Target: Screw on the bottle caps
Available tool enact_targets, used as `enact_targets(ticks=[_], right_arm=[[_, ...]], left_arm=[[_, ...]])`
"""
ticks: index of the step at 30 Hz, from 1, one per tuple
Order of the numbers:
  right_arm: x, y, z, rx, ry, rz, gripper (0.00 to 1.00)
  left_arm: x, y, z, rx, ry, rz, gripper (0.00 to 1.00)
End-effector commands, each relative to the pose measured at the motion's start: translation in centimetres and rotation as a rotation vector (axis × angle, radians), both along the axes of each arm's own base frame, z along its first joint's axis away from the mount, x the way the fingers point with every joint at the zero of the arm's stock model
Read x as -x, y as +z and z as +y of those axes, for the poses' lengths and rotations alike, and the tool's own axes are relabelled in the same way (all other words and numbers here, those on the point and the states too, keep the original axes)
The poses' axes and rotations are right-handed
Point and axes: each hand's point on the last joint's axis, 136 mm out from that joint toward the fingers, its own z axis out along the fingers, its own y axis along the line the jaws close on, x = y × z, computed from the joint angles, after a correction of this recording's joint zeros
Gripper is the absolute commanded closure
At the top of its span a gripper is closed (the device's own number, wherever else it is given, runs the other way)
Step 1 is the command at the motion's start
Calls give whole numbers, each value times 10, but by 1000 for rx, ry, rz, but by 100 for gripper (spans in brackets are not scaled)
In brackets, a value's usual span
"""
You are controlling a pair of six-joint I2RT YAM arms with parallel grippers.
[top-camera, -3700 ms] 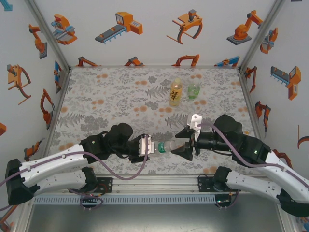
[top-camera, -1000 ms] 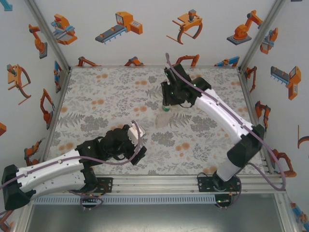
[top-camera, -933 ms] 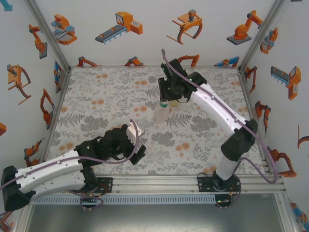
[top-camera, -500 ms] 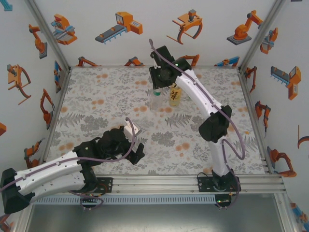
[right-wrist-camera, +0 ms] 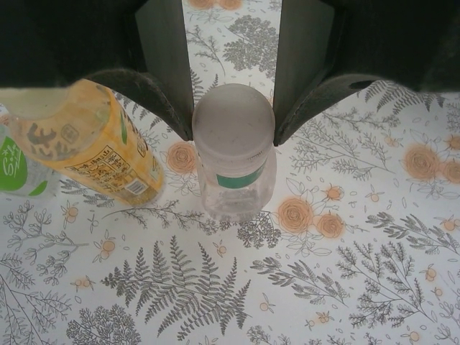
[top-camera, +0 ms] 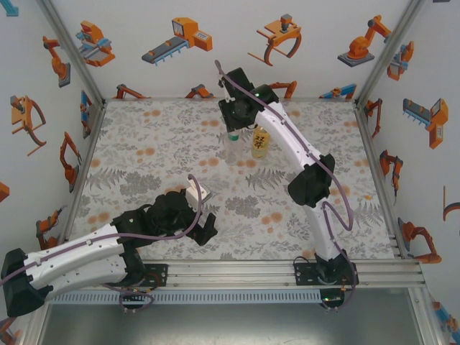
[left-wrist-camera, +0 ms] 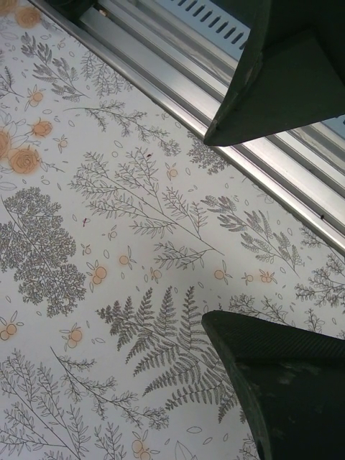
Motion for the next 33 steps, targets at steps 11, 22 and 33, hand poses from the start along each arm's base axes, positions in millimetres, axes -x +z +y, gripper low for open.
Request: enact_targets(ticks=[11,22,33], right_arm=[[-5,18,-6,4,2,-53,42],[29,79,-32,-32,-7,-103,1],[82,88,-119,66,-131,-188,1]], left_arm=[[-5,2,8,22,47,-13,13],[-32,-4,32,-55,229,-84,5],[-82,5,66,-227,425,-287,3]])
